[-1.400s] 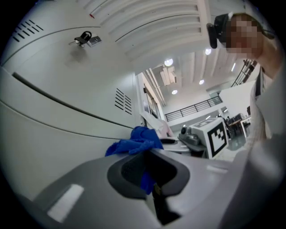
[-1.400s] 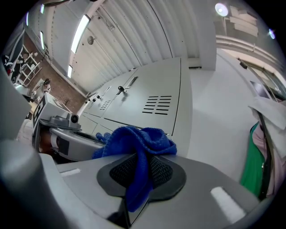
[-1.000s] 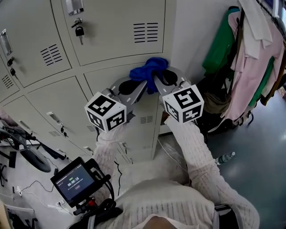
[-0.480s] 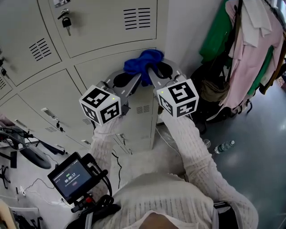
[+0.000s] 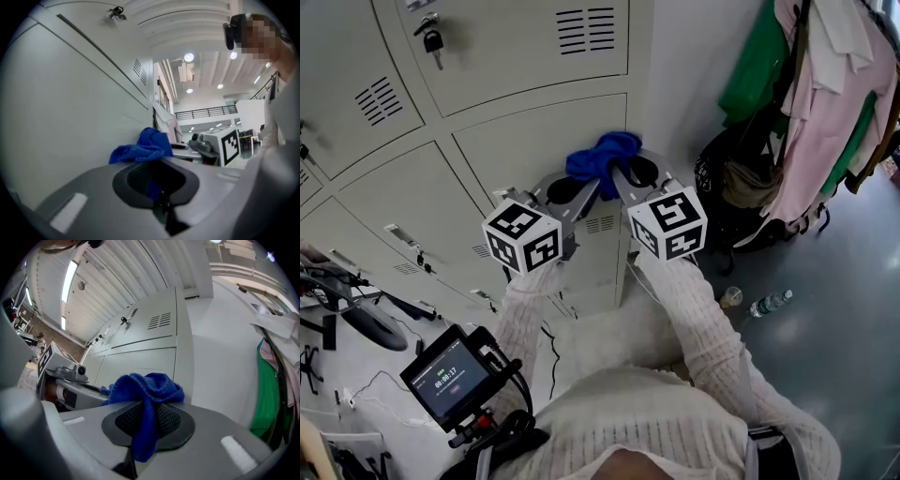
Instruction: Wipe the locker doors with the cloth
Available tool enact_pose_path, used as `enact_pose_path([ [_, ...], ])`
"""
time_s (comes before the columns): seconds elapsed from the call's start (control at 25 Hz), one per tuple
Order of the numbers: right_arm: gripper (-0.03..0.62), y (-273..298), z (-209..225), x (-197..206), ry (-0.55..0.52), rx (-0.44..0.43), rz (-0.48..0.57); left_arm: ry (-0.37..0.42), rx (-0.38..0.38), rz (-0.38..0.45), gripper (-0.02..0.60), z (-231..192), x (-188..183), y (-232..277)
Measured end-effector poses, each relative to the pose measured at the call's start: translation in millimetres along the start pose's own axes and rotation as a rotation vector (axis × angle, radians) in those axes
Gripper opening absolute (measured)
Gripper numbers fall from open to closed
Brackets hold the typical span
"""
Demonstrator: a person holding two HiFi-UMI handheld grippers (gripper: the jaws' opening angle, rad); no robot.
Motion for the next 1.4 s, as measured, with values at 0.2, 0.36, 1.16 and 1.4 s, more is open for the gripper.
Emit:
enact_pose_path([
  [0.2, 0.049, -1, -7, 28, 0.027, -0.019, -0.046, -0.063, -0.01, -0.036, 0.006, -1, 29, -1],
  [0.36, 0.049, -2, -14, 47, 0.031, -0.039, -0.082, -0.135, -0.012, -0.1, 0.006, -2, 60, 0],
  [1.16, 0.049, -10, -39, 173, 0.175, -0.116, -0.336, -0.387, -0.043, -0.283, 0.006, -4, 189, -1],
  [1.4, 0.049, -11, -47, 207, 0.207, -0.142, -0.421, -0.467, -0.071, -0.312, 0.006, -4, 224, -3],
])
Point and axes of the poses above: the fingertips, and each gripper's own axes: y forward along the fingers, z to its right, x out of its underside, the point moved 3 cm from there along -y, backward along the fingers, and after that the axes turned 3 degrees about x, right-handed, at the moved point
